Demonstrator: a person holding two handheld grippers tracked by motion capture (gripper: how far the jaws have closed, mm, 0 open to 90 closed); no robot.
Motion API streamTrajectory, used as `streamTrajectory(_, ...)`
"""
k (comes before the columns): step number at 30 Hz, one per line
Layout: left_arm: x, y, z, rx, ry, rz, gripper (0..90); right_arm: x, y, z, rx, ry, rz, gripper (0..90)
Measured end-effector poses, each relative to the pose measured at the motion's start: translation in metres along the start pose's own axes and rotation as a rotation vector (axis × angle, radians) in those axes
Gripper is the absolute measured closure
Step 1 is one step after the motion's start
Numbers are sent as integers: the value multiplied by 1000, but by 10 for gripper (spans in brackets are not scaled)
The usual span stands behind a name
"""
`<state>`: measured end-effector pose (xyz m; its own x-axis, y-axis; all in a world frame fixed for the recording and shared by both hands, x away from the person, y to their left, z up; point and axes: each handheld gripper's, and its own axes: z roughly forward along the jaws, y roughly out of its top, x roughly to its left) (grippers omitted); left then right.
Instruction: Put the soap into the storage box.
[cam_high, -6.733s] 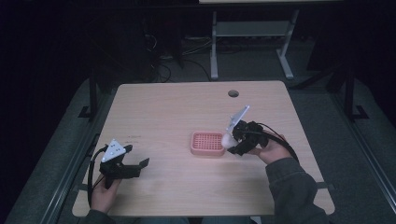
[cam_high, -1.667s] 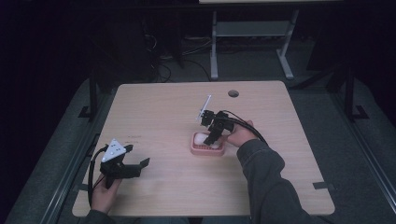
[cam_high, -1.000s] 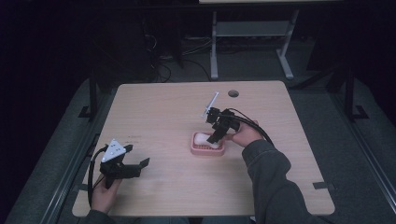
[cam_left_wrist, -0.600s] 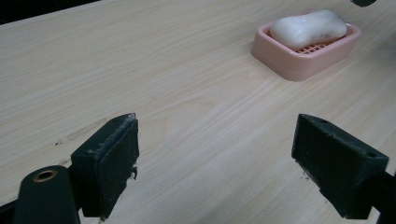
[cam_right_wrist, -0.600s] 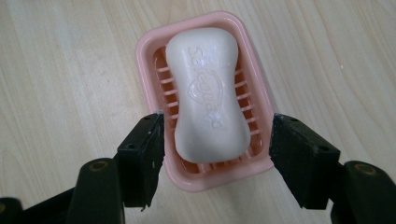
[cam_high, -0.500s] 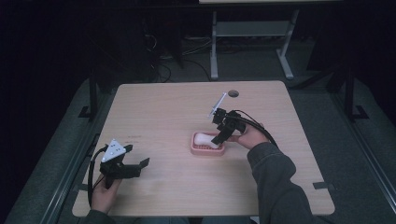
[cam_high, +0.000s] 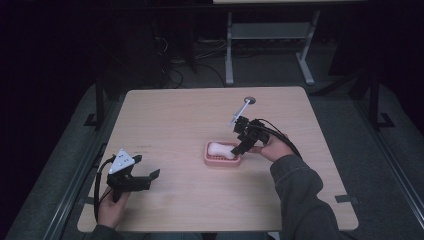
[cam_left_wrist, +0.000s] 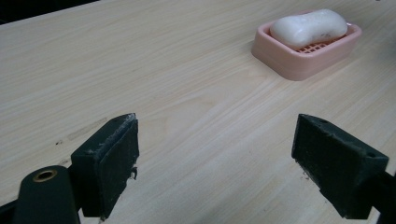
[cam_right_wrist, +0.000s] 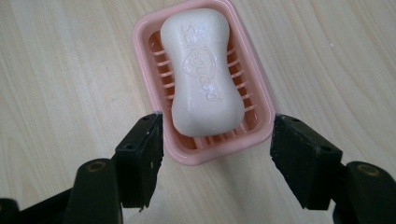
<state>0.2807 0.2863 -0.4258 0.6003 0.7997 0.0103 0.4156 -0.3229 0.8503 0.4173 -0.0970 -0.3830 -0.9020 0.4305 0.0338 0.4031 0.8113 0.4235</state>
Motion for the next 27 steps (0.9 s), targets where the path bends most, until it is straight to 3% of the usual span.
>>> streamTrajectory(27, 0, 0, -1, 6, 2, 5, 145, 0, -26, -9, -27, 12, 49, 331)
